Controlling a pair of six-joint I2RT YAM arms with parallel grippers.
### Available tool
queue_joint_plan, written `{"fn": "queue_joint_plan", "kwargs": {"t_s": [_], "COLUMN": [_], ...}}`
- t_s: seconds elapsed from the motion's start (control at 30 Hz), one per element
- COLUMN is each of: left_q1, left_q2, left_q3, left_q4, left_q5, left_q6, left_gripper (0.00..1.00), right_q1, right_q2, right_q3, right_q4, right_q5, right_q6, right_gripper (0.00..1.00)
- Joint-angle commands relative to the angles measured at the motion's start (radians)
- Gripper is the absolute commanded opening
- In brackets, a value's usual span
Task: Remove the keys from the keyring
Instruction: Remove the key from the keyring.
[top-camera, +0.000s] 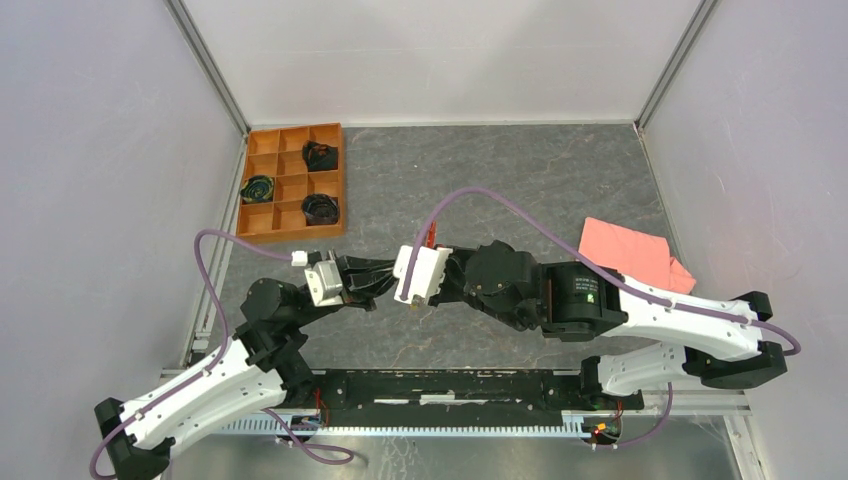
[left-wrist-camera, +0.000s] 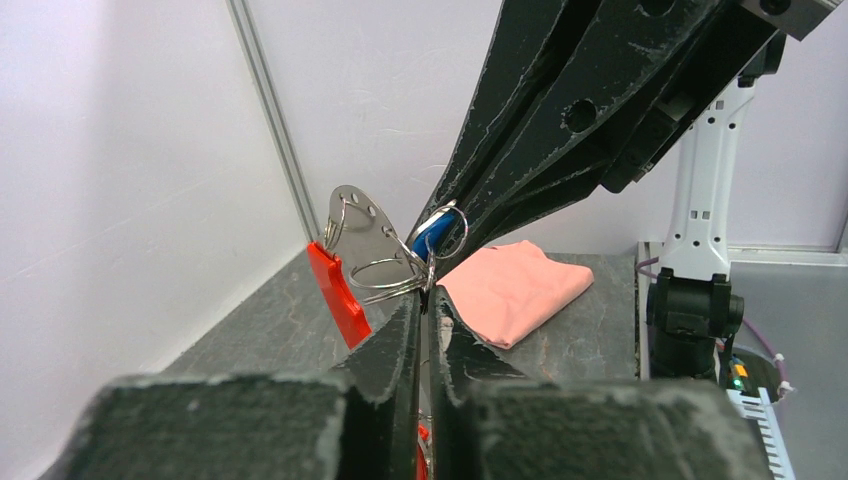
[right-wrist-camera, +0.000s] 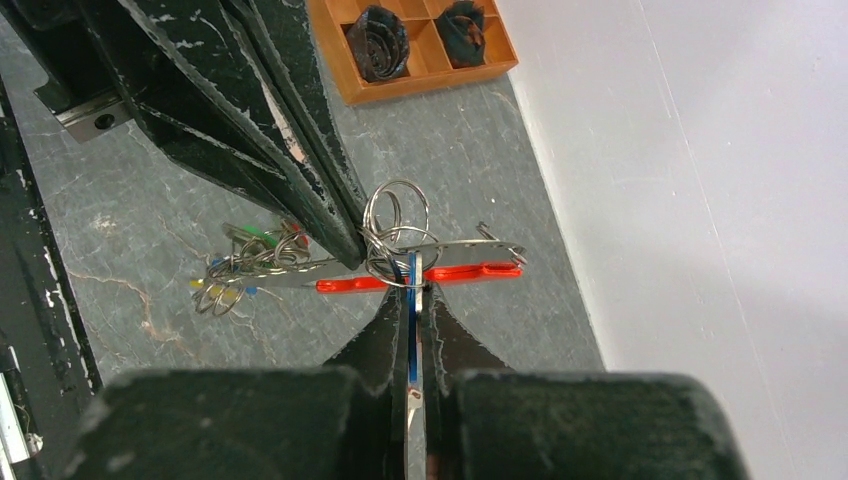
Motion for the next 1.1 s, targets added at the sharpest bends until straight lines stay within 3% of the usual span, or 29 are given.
{"fn": "queue_joint_plan", "kwargs": {"t_s": [0.0,0.2,0.33,0.57,0.87,1.07], "left_q1": [-0.004,-0.004,-0.004,-0.004,-0.004,-0.004], "left_q2": [-0.013,0.010,0.001,0.024,0.056,0.056], "left_q3": [-0.002,0.018,-0.034,-0.052,-0.103,-0.115], "left_q4": [0.024,0.061,0.203,0.305,0.408,0.388], "left_q5": [0.015,-0.020,-0.032,-0.052,-0.168,-0.281], "left_q6": [0.025,-0.135,-0.245,-0.373,-0.605,-0.738], "left_gripper": [0.02,0.02,0.02,0.02,0.02,0.02], "right_q1": [0.010,0.009,0.011,0.010,0.013,0.015], "right_q2": [-0.051,-0.096,-0.142,-0.165,-0.177,-0.164], "right_q3": [0.014,-0.063,-0.143,-0.207,-0.223,-0.225], "right_q4": [0.073,0.087,0.126,0.146,0.164,0.166], "right_q5": [0.035,0.026,0.037,0.034,0.026,0.030], "right_q6": [0.001,-0.014,-0.034,-0.053,-0.073,-0.091], "right_gripper": [0.00,0.00,0.00,0.00,0.00,0.00]}}
